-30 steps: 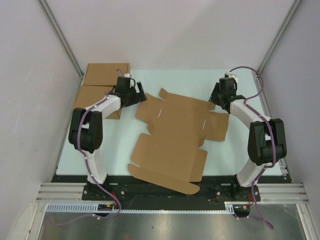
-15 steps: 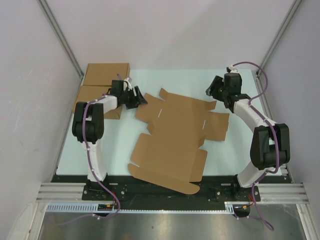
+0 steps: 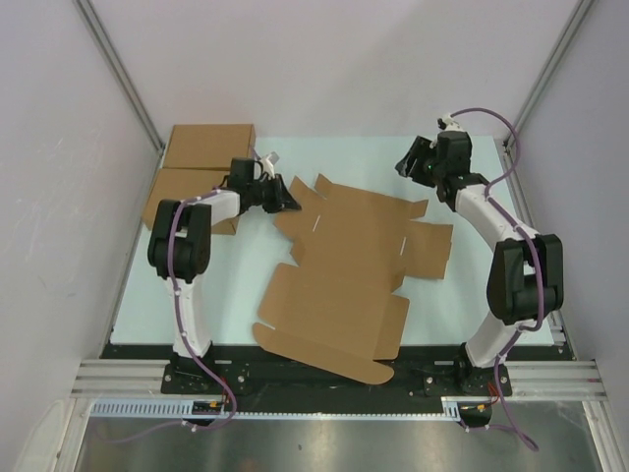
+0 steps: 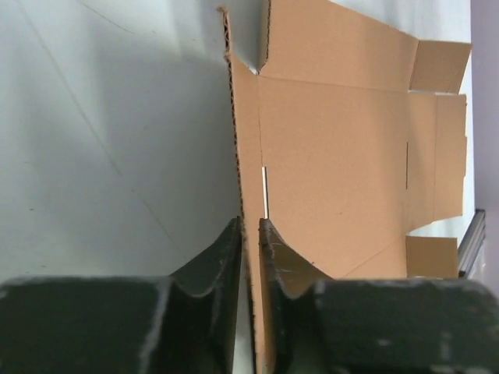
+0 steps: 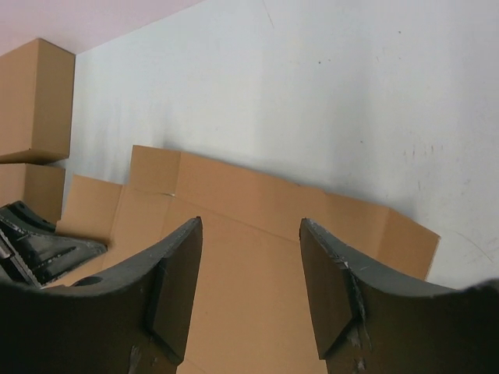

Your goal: Fold the paper box

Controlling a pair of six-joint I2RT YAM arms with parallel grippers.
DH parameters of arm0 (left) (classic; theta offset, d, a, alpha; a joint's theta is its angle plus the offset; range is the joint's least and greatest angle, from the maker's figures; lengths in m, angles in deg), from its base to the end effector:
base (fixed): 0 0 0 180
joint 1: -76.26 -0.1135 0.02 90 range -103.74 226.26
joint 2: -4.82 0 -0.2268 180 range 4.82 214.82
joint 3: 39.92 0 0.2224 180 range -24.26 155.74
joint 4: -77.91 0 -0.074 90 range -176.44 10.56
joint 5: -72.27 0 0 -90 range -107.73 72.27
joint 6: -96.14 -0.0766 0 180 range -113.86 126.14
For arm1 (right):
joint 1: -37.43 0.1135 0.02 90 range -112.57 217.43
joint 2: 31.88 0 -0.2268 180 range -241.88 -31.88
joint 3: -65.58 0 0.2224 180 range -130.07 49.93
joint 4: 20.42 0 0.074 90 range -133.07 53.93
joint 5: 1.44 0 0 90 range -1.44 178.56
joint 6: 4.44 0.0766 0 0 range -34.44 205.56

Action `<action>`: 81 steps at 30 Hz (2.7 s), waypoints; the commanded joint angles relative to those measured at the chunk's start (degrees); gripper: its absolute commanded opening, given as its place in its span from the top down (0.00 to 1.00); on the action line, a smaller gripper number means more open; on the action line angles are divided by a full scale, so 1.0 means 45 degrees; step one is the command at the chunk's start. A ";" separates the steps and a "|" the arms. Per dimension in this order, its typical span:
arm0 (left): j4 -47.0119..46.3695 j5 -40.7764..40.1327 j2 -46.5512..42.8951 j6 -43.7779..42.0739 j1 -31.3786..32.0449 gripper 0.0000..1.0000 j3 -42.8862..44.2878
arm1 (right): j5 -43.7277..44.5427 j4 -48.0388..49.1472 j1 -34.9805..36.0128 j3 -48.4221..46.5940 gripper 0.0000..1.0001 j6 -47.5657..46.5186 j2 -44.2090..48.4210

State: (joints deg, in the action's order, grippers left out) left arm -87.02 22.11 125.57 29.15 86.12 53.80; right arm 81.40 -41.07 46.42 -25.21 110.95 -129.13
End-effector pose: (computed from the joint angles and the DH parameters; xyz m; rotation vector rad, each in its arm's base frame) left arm 0.4178 -0.1224 0.1183 0.1047 2.3335 -1.0914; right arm 0.3967 0.0724 0.2451 0.2175 2.0659 0.4992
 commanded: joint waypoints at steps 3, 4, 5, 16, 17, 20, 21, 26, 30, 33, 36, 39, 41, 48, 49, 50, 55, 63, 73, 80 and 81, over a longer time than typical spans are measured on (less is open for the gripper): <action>0.0051 -0.0081 -0.1947 -0.1436 0.0735 0.89 -0.0413 | -0.0246 -0.0510 0.0227 -0.1369 0.37 -0.0738 -0.0771; 0.0051 -0.0315 -0.2105 -0.1653 0.0853 0.90 -0.0472 | -0.0207 -0.0511 0.0247 -0.1467 0.36 -0.0817 -0.0848; 0.0418 -0.0878 -0.2242 -0.1868 0.0951 0.90 -0.0569 | -0.0187 -0.0511 0.0247 -0.1487 0.35 -0.0875 -0.1023; 0.1067 -0.5097 -0.3589 -0.3158 0.1811 0.93 -0.1349 | -0.0030 -0.0316 0.1087 -0.1604 0.34 -0.0915 -0.1981; 0.0892 -0.5334 -0.3726 -0.3236 0.1850 0.95 -0.1486 | -0.0166 -0.0277 0.1049 -0.1798 0.33 -0.0992 -0.2059; 0.0405 -0.5941 -0.4428 -0.3742 0.1870 0.96 -0.2033 | -0.1102 0.0111 0.0678 -0.2111 0.25 -0.1363 -0.2236; 0.0189 -0.6039 -0.4585 -0.3880 0.1870 0.96 -0.2209 | -0.1395 0.0288 0.0600 -0.2132 0.23 -0.1654 -0.2217; -0.3163 -0.5279 -0.5329 -0.4273 0.1850 0.95 -0.4239 | -0.4654 0.0583 -0.0084 -0.3087 0.19 -0.2828 -0.2996; -0.4634 -0.4985 -0.5426 -0.4233 0.1850 0.95 -0.5021 | -0.7000 0.2123 -0.0475 -0.2973 0.14 -0.2673 -0.3525; -0.6875 -0.5025 -0.5875 -0.4156 0.1870 0.96 -0.6249 | -0.7840 0.2049 -0.0709 -0.3166 0.13 -0.2925 -0.3739; -0.9769 -0.5587 -0.6091 -0.3922 0.1870 0.97 -0.7774 | -0.8330 0.1168 -0.0651 -0.3928 0.12 -0.3804 -0.3818; -1.0220 -0.6096 -0.5799 -0.3784 0.1870 0.96 -0.7776 | -0.8078 0.0174 -0.0379 -0.4182 0.12 -0.4526 -0.3682; -1.1779 -0.6351 -0.5681 -0.3532 0.1928 0.96 -0.8302 | -0.7610 -0.0390 -0.0125 -0.4202 0.12 -0.4975 -0.3545; -1.3775 -0.7289 -0.5544 -0.3471 0.2065 0.96 -0.9201 | -0.6652 -0.1507 0.1067 -0.4222 0.12 -0.6520 -0.3369; -1.4203 -0.7386 -0.5525 -0.3587 0.2142 0.97 -0.9261 | -0.6574 -0.1546 0.1184 -0.4241 0.13 -0.6578 -0.3369; -1.4323 -0.7407 -0.5505 -0.3666 0.2124 0.97 -0.9281 | -0.6573 -0.1527 0.1204 -0.4261 0.13 -0.6579 -0.3349; -1.4987 -0.7524 -0.5019 -0.3473 0.2201 0.96 -0.9086 | -0.5659 -0.1838 0.1710 -0.4300 0.19 -0.7006 -0.2979; -1.6760 -0.7349 -0.4062 -0.2965 0.2592 0.92 -0.8850 | -0.2963 -0.1626 0.2668 -0.2993 0.56 -0.7790 -0.1574; -1.8972 -0.6977 -0.3064 -0.1422 0.2631 0.68 -0.8910 | -0.1596 -0.1761 0.3605 -0.1411 0.80 -0.8414 0.0400; -1.9149 -0.7036 -0.3414 -0.1323 0.2631 0.60 -0.9436 | 0.0572 -0.1683 0.4915 -0.0804 1.00 -0.9391 0.0752; -1.9110 -0.7036 -0.3512 -0.1342 0.2612 0.59 -0.9476 | 0.0846 -0.1567 0.5031 -0.0649 1.00 -0.9527 0.0810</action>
State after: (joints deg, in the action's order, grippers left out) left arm -159.65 -10.20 111.65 21.63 97.40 11.94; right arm 78.82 -48.65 66.51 -29.84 72.06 -127.23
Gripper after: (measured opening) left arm 0.399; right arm 0.018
